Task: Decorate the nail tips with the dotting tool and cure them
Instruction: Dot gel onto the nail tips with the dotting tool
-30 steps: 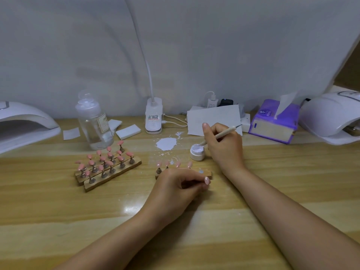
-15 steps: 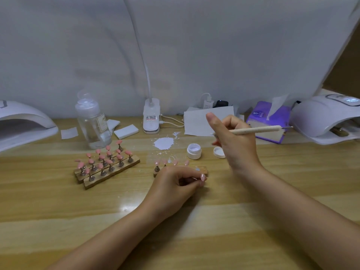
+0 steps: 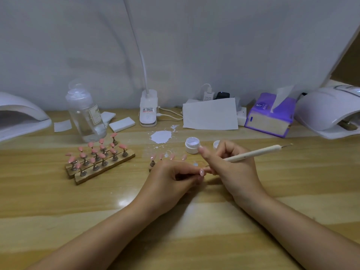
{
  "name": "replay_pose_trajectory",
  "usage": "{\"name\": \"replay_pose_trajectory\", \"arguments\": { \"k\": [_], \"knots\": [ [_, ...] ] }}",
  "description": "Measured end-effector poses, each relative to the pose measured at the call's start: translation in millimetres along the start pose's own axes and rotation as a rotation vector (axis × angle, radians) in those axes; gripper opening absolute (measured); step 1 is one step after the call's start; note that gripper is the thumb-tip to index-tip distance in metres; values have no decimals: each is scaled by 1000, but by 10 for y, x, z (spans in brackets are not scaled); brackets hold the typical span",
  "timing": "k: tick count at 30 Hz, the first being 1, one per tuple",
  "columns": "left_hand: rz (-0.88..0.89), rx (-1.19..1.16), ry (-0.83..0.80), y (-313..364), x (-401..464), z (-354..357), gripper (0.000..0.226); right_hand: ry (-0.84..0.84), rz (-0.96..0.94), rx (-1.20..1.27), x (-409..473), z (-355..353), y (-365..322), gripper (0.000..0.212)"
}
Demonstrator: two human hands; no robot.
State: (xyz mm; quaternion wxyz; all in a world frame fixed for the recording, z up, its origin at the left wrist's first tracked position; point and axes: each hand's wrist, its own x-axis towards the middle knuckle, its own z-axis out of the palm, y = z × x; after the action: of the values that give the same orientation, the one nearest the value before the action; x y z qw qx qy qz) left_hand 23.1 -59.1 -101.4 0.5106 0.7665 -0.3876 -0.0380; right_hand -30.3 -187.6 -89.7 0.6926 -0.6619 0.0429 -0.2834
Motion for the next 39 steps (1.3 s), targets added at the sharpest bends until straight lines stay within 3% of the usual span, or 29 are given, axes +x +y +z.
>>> {"name": "replay_pose_trajectory", "arguments": {
  "k": [3,24,26,30,39],
  "knots": [
    [29,-6,-22,13,1,1,27,-21,-24,-48,36,-27,46,43],
    [35,49,15,100,-19,24,30,-47,12,-66,56,-21,66,46],
    [32,44,17,103,-17,24,39,-50,11,-73,54,-23,62,44],
    [26,23,17,73,-23,28,23,-50,18,-66,54,-21,57,44],
    [34,23,12,73,-27,37,21,-44,21,-73,51,-17,56,43]
  ]
}}
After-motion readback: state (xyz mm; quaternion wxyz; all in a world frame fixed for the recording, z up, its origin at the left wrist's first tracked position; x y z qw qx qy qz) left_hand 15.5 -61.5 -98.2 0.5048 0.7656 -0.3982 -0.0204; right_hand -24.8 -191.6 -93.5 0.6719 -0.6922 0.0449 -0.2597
